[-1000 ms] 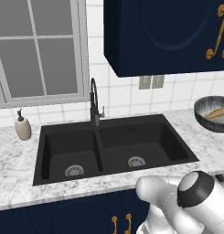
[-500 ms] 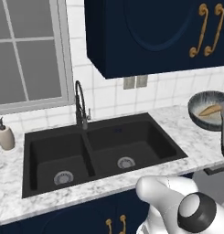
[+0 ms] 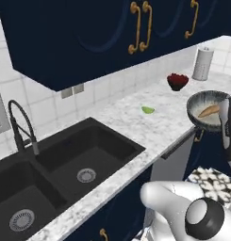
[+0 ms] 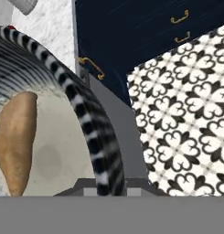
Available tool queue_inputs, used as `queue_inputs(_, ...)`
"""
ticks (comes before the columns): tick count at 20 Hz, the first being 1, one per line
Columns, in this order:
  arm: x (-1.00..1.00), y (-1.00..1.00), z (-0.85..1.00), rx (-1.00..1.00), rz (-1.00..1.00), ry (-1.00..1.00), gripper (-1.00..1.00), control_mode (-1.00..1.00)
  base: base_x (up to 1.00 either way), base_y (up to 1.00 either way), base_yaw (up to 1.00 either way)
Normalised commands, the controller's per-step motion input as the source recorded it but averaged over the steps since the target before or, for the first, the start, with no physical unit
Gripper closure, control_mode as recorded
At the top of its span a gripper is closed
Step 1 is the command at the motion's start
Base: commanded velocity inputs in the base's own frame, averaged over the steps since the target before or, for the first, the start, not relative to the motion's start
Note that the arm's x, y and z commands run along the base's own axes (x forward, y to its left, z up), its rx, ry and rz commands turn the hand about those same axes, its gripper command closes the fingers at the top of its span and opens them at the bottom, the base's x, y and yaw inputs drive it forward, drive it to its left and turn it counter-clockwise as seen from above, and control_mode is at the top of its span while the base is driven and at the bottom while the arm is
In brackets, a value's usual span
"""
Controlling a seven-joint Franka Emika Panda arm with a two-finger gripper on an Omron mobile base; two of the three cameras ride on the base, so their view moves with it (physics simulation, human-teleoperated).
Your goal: Pick the sweet potato from the sink and place it in the bowl. Then pick the bowl and place it in the microwave. Then close the microwave door and press the start button.
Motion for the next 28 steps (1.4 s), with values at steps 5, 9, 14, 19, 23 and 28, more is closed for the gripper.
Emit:
queue_inputs(5, 0.00, 0.00, 0.00, 0.00, 0.00, 0.00, 1.00, 1.00, -0.01, -0.07, -0.92)
queue_inputs(9, 0.00, 0.00, 0.00, 0.00, 0.00, 0.00, 1.00, 1.00, 0.00, -0.15, -0.89)
queue_inputs(14, 0.00, 0.00, 0.00, 0.00, 0.00, 0.00, 1.00, 1.00, 0.01, -0.25, -0.85)
queue_inputs(19, 0.00, 0.00, 0.00, 0.00, 0.00, 0.00, 1.00, 1.00, 0.11, -0.42, -0.78)
queue_inputs(23, 0.00, 0.00, 0.00, 0.00, 0.00, 0.00, 1.00, 1.00, 0.24, -0.41, -0.74)
queue_inputs(28, 0.00, 0.00, 0.00, 0.00, 0.00, 0.00, 1.00, 1.00, 0.32, -0.39, -0.71)
